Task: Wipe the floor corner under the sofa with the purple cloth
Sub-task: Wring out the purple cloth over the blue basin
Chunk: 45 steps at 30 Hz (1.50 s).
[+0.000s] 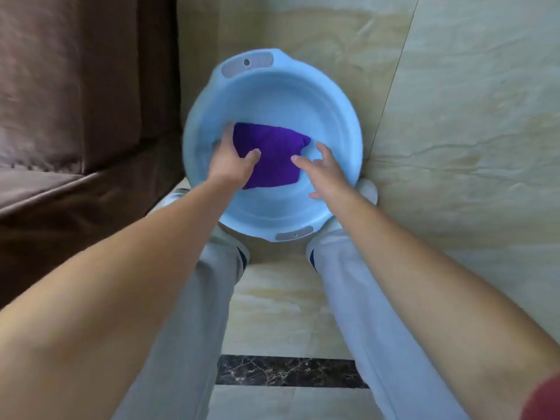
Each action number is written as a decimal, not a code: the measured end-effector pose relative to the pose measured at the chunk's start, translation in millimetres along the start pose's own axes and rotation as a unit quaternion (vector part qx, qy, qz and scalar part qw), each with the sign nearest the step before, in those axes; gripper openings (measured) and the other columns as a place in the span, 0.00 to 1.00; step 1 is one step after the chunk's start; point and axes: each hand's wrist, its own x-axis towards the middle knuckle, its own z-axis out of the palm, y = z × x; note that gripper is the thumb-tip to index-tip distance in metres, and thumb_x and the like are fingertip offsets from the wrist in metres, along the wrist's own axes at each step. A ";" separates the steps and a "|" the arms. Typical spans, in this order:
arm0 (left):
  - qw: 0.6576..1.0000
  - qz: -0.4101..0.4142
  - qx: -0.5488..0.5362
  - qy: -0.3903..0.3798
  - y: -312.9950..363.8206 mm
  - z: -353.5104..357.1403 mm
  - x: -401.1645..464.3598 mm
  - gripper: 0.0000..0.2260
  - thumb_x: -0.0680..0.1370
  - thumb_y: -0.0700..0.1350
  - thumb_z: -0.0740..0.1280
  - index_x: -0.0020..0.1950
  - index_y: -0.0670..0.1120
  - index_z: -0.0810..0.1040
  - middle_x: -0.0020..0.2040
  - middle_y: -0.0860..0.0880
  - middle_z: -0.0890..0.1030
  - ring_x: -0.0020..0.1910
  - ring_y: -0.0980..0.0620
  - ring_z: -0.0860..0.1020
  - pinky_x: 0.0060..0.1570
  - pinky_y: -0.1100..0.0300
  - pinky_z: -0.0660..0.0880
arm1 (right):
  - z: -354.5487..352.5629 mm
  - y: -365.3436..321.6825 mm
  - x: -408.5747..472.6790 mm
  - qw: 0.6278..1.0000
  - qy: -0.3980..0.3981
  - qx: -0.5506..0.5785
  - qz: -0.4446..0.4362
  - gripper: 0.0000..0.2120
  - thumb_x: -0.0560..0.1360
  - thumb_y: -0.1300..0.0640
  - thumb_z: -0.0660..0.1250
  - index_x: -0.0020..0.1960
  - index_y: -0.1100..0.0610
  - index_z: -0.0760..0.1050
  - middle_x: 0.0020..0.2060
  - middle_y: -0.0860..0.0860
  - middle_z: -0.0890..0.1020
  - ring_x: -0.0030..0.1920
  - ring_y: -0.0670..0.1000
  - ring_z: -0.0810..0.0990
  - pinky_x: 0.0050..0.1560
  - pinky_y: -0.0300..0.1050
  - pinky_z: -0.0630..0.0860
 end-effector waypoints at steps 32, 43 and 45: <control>0.887 -0.054 -0.459 -0.017 131.1 -165.6 -309.7 0.17 0.75 0.57 0.72 0.52 0.44 0.85 0.50 0.44 0.88 0.51 0.45 0.87 0.58 0.47 0.82 | -27.3 -145.1 -334.8 0.971 -0.186 0.134 -0.068 0.28 0.80 0.43 0.65 0.71 0.62 0.73 0.65 0.62 0.81 0.66 0.61 0.80 0.68 0.59 0.76; 0.813 -0.073 -0.573 0.078 59.9 -163.4 -484.0 0.29 0.72 0.73 0.62 0.60 0.54 0.81 0.53 0.55 0.87 0.50 0.53 0.86 0.52 0.48 0.83 | -1.3 -136.7 -469.8 0.929 -0.228 -0.133 -0.258 0.11 0.76 0.57 0.72 0.56 0.59 0.76 0.53 0.58 0.84 0.54 0.56 0.84 0.63 0.58 0.80; 0.784 -0.088 -0.613 0.031 26.6 -167.5 -509.9 0.30 0.74 0.75 0.57 0.64 0.58 0.79 0.54 0.55 0.87 0.51 0.49 0.87 0.52 0.44 0.82 | 32.6 -122.4 -489.0 0.907 -0.259 -0.186 -0.274 0.13 0.75 0.58 0.72 0.58 0.59 0.75 0.53 0.57 0.83 0.55 0.55 0.83 0.65 0.59 0.78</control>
